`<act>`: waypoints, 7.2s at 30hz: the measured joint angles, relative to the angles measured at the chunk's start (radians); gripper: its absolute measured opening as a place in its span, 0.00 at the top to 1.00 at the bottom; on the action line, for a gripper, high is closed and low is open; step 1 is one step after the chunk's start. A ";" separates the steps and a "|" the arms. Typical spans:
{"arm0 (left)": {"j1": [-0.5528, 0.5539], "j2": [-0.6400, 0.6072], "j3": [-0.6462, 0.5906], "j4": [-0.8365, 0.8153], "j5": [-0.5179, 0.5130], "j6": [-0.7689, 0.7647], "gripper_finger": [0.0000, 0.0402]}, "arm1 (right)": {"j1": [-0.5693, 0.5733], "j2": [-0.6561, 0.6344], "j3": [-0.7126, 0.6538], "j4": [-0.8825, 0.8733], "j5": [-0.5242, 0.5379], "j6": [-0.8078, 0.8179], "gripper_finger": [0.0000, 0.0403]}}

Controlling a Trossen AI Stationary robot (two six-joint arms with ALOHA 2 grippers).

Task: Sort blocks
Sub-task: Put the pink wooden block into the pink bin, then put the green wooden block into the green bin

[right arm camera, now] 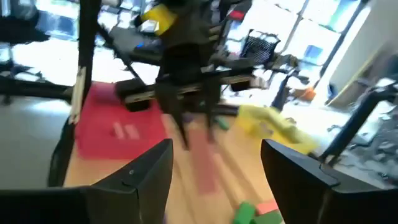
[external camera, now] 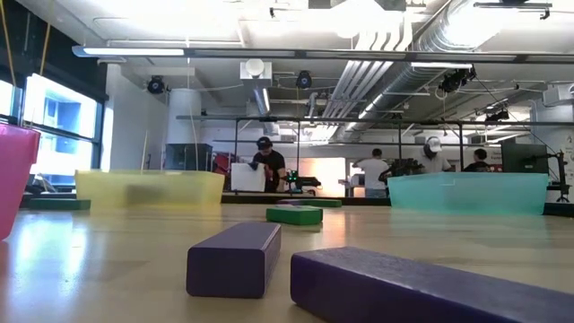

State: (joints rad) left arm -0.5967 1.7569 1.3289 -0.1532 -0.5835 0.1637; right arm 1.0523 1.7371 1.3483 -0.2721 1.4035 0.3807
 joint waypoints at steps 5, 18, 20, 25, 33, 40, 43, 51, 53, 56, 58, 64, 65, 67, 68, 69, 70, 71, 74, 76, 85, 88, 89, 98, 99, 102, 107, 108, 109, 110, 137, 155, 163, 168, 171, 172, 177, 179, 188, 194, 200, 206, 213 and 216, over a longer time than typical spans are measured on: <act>-0.070 -0.018 0.167 -0.456 -0.056 -0.240 0.81 | 0.022 0.003 -0.003 -0.051 0.042 0.043 0.43; -0.208 -0.003 0.280 -1.216 0.518 -1.297 0.81 | 0.029 0.004 -0.005 -0.168 0.031 0.016 0.42; -0.239 -0.003 0.254 -1.209 0.626 -1.406 0.81 | 0.029 0.004 -0.005 -0.184 0.031 0.007 0.42; -0.318 -0.003 0.158 -1.174 0.754 -1.544 0.81 | 0.013 0.004 -0.005 -0.237 0.041 0.045 0.42; -0.326 -0.003 -0.026 -1.068 0.716 -1.504 0.81 | -0.036 0.004 -0.005 -0.287 0.036 0.161 0.42; -0.301 -0.003 -0.123 -0.986 0.723 -1.427 0.81 | -0.066 0.004 -0.005 -0.284 0.036 0.258 0.42; -0.299 -0.003 -0.136 -0.984 0.724 -1.400 0.79 | -0.071 0.004 -0.005 -0.276 0.027 0.306 0.42; -0.299 -0.003 -0.204 -0.891 0.719 -1.401 0.73 | -0.074 0.004 -0.005 -0.260 -0.004 0.333 0.42; -0.299 -0.003 -0.217 -0.857 0.716 -1.409 0.70 | -0.074 0.004 -0.005 -0.257 -0.023 0.350 0.42; -0.299 -0.003 -0.239 -0.819 0.709 -1.414 0.66 | -0.074 0.005 -0.005 -0.256 -0.060 0.377 0.42; -0.299 -0.003 -0.253 -0.799 0.697 -1.432 0.63 | -0.074 0.005 -0.005 -0.245 -0.084 0.382 0.42; -0.299 -0.003 -0.261 -0.789 0.677 -1.443 0.52 | -0.069 0.005 -0.005 -0.218 -0.123 0.382 0.42; -0.299 -0.004 -0.261 -0.789 0.677 -1.435 0.50 | -0.068 0.005 -0.005 -0.216 -0.125 0.383 0.42; -0.299 -0.012 -0.261 -0.790 0.679 -1.415 0.48 | -0.068 0.005 -0.005 -0.204 -0.132 0.383 0.42; -0.299 -0.019 -0.261 -0.791 0.684 -1.406 0.47 | -0.068 0.005 -0.005 -0.198 -0.137 0.382 0.42; -0.299 -0.027 -0.261 -0.794 0.693 -1.399 0.47 | -0.068 0.005 -0.005 -0.194 -0.140 0.382 0.42; -0.299 -0.036 -0.261 -0.796 0.702 -1.392 0.47 | -0.068 0.005 -0.005 -0.193 -0.141 0.382 0.42; -0.299 -0.048 -0.261 -0.800 0.708 -1.392 0.47 | -0.068 0.005 -0.005 -0.192 -0.141 0.382 0.42; -0.299 -0.096 -0.261 -0.818 0.702 -1.398 0.47 | -0.068 0.005 -0.005 -0.187 -0.141 0.382 0.42; -0.300 -0.136 -0.261 -0.830 0.677 -1.415 0.47 | -0.068 0.005 -0.005 -0.186 -0.141 0.382 0.42; -0.331 -0.266 -0.260 -0.645 0.133 -1.234 0.47 | -0.057 0.005 -0.005 -0.203 -0.144 0.380 0.42; -0.333 -0.265 -0.260 -0.448 -0.117 -1.018 0.47 | -0.048 0.005 -0.005 -0.215 -0.144 0.422 0.42; -0.329 -0.261 -0.260 -0.372 -0.173 -0.927 0.47 | -0.047 0.005 -0.005 -0.227 -0.150 0.453 0.42; -0.216 -0.172 -0.259 0.187 -0.106 -0.323 0.47 | -0.128 0.018 -0.005 -0.803 -0.738 1.205 0.42; -0.196 -0.154 -0.259 0.221 -0.069 -0.300 0.47 | -0.141 0.025 -0.005 -0.891 -0.824 1.271 0.42; -0.139 -0.088 -0.259 0.341 -0.010 -0.260 0.47 | -0.180 0.040 -0.005 -1.131 -1.042 1.426 0.42; -0.066 0.020 -0.259 0.491 0.025 -0.248 0.47 | -0.218 0.030 -0.057 -1.295 -1.206 1.452 0.42; -0.057 0.034 -0.259 0.514 0.025 -0.247 0.47 | -0.223 0.019 -0.090 -1.281 -1.220 1.430 0.42; -0.050 0.040 -0.259 0.524 0.026 -0.247 0.47 | -0.229 0.006 -0.126 -1.256 -1.241 1.411 0.43; -0.045 0.043 -0.259 0.524 0.025 -0.248 0.47 | -0.234 -0.005 -0.168 -1.226 -1.262 1.392 0.43; -0.076 -0.014 -0.260 0.514 -0.027 -0.212 0.47 | -0.404 -0.063 -0.513 -0.889 -1.396 1.162 0.99; -0.081 -0.015 -0.260 0.513 -0.031 -0.201 0.47 | -0.411 -0.070 -0.392 -0.367 -0.988 0.894 1.00; -0.081 -0.015 -0.260 0.505 -0.031 -0.196 0.47 | -0.383 -0.114 -0.392 -0.357 -0.921 0.836 0.85; -0.081 -0.015 -0.260 0.486 -0.031 -0.207 0.47 | -0.302 -0.175 -0.392 -0.392 -0.854 0.779 0.65; -0.083 -0.015 -0.260 0.484 -0.031 -0.214 0.47 | -0.229 -0.204 -0.408 -0.436 -0.805 0.770 0.56; -0.085 -0.015 -0.260 0.482 -0.031 -0.214 0.47 | -0.202 -0.213 -0.426 -0.440 -0.789 0.779 0.53; -0.088 -0.015 -0.260 0.479 -0.030 -0.215 0.47 | -0.073 -0.228 -0.569 -0.444 -0.710 0.983 0.49; -0.088 -0.015 -0.260 0.478 -0.030 -0.214 0.47 | -0.031 -0.228 -0.639 -0.421 -0.685 1.105 0.49; -0.083 -0.015 -0.260 0.479 -0.030 -0.213 0.47 | 0.037 -0.228 -0.898 0.068 -0.644 1.134 0.49; -0.083 -0.015 -0.260 0.480 -0.030 -0.217 0.47 | 0.029 -0.208 -0.931 0.135 -0.640 1.066 0.51; -0.083 -0.015 -0.260 0.480 -0.030 -0.228 0.47 | 0.027 -0.110 -0.930 0.185 -0.594 0.905 0.56; -0.086 -0.015 -0.260 0.479 -0.029 -0.239 0.47 | 0.034 -0.043 -0.929 0.203 -0.526 0.949 0.67; -0.086 -0.015 -0.260 0.480 -0.029 -0.239 0.47 | 0.035 -0.035 -0.916 0.206 -0.482 1.034 0.80; -0.086 -0.015 -0.260 0.480 -0.029 -0.239 0.47 | 0.019 -0.035 -0.877 0.194 -0.424 1.057 0.81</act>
State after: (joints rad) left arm -0.6823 1.7420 1.0691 0.3266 -0.6127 -0.0757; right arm 1.0711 1.7022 0.4709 -0.0780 0.9792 1.4372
